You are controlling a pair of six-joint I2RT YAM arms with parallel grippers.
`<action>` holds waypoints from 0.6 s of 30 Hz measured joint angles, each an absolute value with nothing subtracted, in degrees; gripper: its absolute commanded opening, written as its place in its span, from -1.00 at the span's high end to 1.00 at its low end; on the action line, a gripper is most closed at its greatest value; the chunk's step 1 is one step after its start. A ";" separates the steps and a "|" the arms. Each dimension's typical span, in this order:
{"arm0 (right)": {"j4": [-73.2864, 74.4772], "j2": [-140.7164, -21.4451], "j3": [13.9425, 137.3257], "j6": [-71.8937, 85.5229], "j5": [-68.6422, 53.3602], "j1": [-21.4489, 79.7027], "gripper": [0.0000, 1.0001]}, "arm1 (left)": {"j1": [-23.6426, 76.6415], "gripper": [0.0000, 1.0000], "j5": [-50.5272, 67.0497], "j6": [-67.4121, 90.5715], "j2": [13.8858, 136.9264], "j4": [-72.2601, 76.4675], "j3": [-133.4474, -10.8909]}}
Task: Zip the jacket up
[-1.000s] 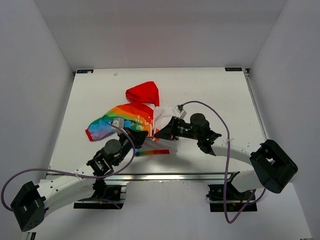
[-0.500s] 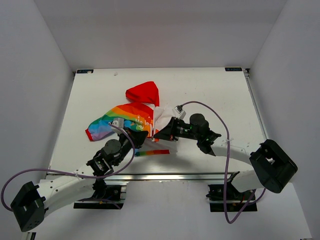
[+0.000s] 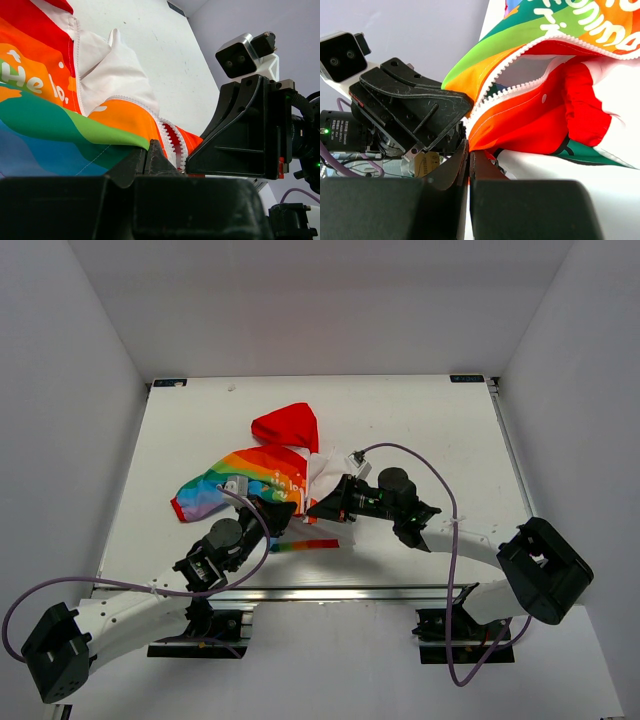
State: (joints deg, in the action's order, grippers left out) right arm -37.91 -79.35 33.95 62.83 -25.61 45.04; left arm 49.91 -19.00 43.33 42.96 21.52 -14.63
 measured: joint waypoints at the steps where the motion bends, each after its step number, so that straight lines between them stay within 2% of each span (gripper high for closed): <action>1: -37.91 -79.35 33.95 62.85 -25.54 45.06 1.00 | 49.91 1.00 -19.00 43.33 42.94 21.52 -14.61; 18: -38.44 -79.35 33.95 64.29 -23.42 45.08 1.00 | 49.91 1.00 -18.20 43.29 42.15 21.69 -14.61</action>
State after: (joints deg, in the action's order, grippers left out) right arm -38.44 -79.35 33.95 64.29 -23.42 45.08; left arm 49.91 -18.20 43.29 42.15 21.69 -14.61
